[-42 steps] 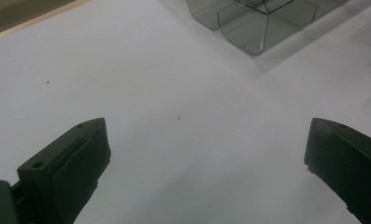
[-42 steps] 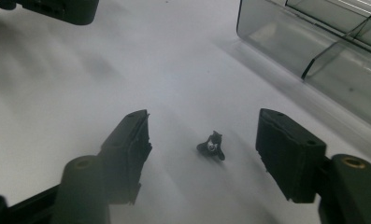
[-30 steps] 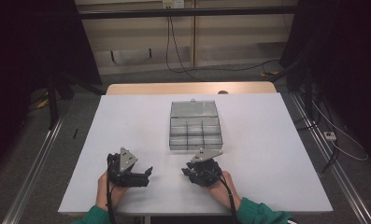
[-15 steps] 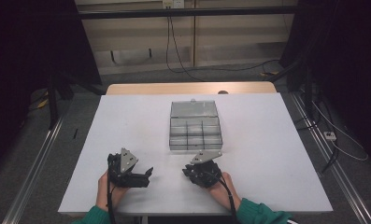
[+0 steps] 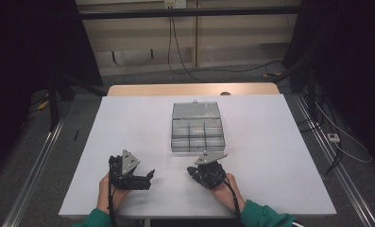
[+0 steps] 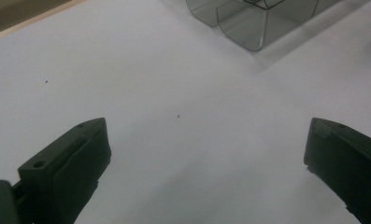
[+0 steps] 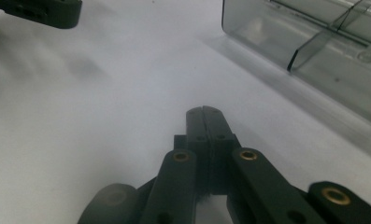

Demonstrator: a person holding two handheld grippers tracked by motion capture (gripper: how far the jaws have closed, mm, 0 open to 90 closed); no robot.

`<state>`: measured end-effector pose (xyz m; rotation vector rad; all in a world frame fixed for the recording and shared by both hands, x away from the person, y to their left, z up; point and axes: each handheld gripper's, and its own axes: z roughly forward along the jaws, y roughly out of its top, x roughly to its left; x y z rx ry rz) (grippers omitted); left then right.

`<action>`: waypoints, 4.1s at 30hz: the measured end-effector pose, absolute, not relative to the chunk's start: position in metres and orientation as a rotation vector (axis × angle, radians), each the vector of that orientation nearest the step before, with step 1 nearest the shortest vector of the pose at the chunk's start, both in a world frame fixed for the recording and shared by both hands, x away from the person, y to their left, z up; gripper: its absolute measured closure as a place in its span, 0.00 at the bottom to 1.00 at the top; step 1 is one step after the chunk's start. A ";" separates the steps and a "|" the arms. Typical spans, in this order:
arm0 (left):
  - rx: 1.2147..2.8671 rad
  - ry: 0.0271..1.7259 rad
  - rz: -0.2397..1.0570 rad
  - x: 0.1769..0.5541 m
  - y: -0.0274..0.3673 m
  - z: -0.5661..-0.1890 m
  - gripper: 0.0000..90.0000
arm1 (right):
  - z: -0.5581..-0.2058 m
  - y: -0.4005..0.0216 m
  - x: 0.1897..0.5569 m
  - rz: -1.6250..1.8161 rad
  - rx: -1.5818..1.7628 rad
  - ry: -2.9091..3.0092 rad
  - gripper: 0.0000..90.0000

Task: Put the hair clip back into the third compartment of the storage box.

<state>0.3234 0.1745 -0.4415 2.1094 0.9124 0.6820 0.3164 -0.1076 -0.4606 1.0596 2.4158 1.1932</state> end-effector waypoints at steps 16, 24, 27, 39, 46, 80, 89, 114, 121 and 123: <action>2.107 0.910 0.690 0.323 0.175 -0.440 0.01 | -0.453 -0.122 0.307 1.169 1.063 2.484 0.76; 2.108 0.910 0.690 0.322 0.175 -0.440 0.01 | -0.457 -0.117 0.303 1.108 1.041 2.490 0.83; 2.108 0.912 0.689 0.323 0.175 -0.440 0.01 | -0.457 -0.117 0.303 1.106 1.027 2.493 0.86; 2.106 0.911 0.688 0.323 0.175 -0.440 0.01 | -0.454 -0.118 0.303 1.131 1.013 2.486 0.87; 2.106 0.905 0.691 0.322 0.175 -0.440 0.01 | -0.451 -0.120 0.302 1.143 1.003 2.475 0.87; 2.104 0.905 0.685 0.323 0.174 -0.440 0.01 | -0.437 -0.136 0.304 1.181 1.006 2.400 0.87; 2.104 0.902 0.686 0.322 0.174 -0.440 0.01 | -0.433 -0.141 0.305 1.192 1.019 2.369 0.87; 2.107 0.897 0.689 0.322 0.173 -0.440 0.01 | -0.428 -0.154 0.312 1.196 1.051 2.318 0.87; 2.108 0.897 0.689 0.322 0.173 -0.440 0.01 | -0.425 -0.159 0.315 1.202 1.060 2.290 0.87; 2.109 0.899 0.686 0.322 0.173 -0.440 0.01 | -0.425 -0.160 0.316 1.203 1.066 2.283 0.87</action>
